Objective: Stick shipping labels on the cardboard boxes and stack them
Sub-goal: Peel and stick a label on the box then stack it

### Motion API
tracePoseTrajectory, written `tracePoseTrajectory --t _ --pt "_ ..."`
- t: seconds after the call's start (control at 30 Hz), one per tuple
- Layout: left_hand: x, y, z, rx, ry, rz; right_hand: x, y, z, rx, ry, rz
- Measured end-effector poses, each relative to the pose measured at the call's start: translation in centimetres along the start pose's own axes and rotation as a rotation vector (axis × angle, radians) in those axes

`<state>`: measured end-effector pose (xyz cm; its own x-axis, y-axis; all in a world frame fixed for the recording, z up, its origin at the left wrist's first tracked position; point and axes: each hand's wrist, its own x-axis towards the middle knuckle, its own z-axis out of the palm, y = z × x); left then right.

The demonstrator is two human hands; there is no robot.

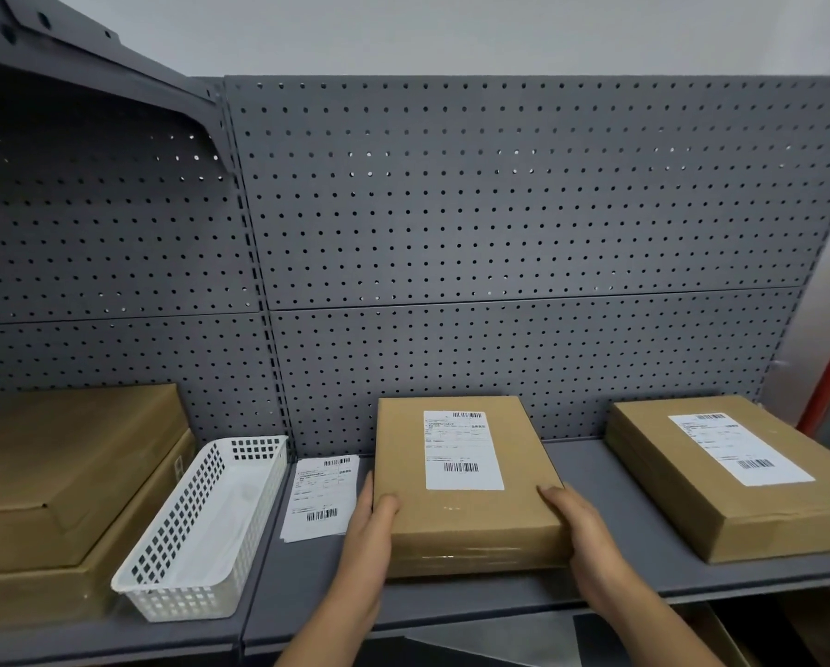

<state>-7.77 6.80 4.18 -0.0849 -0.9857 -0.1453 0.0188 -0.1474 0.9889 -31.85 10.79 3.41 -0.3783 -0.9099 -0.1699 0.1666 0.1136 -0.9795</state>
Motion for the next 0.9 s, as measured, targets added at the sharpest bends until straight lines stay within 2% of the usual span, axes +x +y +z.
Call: tracePoseTrajectory --t 0.33,0.6,0.9 --pt "-1.0 2.8 0.8 -0.028 -0.007 0.065 0.1 -2.5 -0.8 0.006 -0.013 -0.058" --pt "-1.5 5.4 4.6 -0.08 -0.016 0.095 -0.1 -5.9 -4.3 0.054 -0.006 -0.082" --pt "-2.5 6.7 12.6 -0.165 -0.098 0.1 0.8 -10.3 -11.8 0.051 0.144 -0.135"
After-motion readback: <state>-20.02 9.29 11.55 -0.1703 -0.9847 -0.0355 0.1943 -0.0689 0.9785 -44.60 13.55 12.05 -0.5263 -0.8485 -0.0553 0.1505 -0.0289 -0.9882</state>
